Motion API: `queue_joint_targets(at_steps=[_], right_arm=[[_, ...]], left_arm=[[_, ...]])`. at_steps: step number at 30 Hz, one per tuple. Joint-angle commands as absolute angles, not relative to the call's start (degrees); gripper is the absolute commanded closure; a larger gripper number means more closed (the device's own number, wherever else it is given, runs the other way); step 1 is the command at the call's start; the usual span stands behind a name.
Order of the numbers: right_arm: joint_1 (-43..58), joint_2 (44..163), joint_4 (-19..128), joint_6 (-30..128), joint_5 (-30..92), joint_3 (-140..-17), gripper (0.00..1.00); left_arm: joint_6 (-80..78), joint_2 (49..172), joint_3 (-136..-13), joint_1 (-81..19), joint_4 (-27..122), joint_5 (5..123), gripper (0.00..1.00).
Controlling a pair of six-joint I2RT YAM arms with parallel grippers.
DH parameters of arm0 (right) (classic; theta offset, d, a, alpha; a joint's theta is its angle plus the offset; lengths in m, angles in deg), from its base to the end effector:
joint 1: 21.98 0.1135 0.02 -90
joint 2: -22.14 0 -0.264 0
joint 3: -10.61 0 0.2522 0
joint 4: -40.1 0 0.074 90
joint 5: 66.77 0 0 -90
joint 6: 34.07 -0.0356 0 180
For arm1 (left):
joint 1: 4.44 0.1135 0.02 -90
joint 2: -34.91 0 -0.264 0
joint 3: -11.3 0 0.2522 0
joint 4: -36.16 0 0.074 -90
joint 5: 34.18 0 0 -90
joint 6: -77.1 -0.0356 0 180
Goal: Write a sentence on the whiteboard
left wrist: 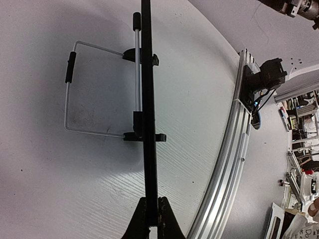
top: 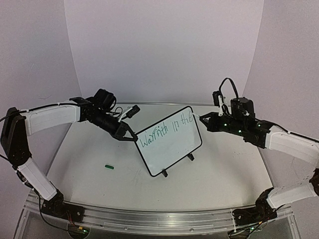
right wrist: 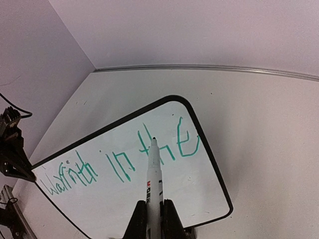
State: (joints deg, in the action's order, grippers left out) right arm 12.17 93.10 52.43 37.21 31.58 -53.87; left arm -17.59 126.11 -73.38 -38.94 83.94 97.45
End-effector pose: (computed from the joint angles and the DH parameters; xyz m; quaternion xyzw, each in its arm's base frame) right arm 0.2353 0.1659 0.2994 -0.1509 0.7980 0.3114 0.4935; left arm 0.2625 -0.2091 0.2671 0.4010 0.8017 -0.4006 0.1899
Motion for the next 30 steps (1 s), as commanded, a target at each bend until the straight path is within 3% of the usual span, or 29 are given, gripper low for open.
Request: queue_joint_targets(at_steps=[1, 9, 18, 30], right_arm=[[12.43, 89.76, 55.2, 38.1, 38.18, -52.18, 1.0], [16.06, 85.74, 58.6, 37.77, 41.75, -49.44, 1.0], [27.25, 87.86, 59.11, 38.45, 37.36, -50.49, 1.0], [33.68, 100.38, 43.05, 35.76, 46.56, -50.12, 1.0]], left_arm=[[-19.28, 126.85, -73.58, -41.09, 85.67, 98.05, 1.0], [-18.93, 126.63, -73.34, -41.09, 85.4, 97.82, 1.0], [-18.59, 126.5, -72.95, -41.61, 84.9, 97.27, 1.0], [-18.61, 126.44, -72.87, -41.61, 84.9, 97.03, 1.0]])
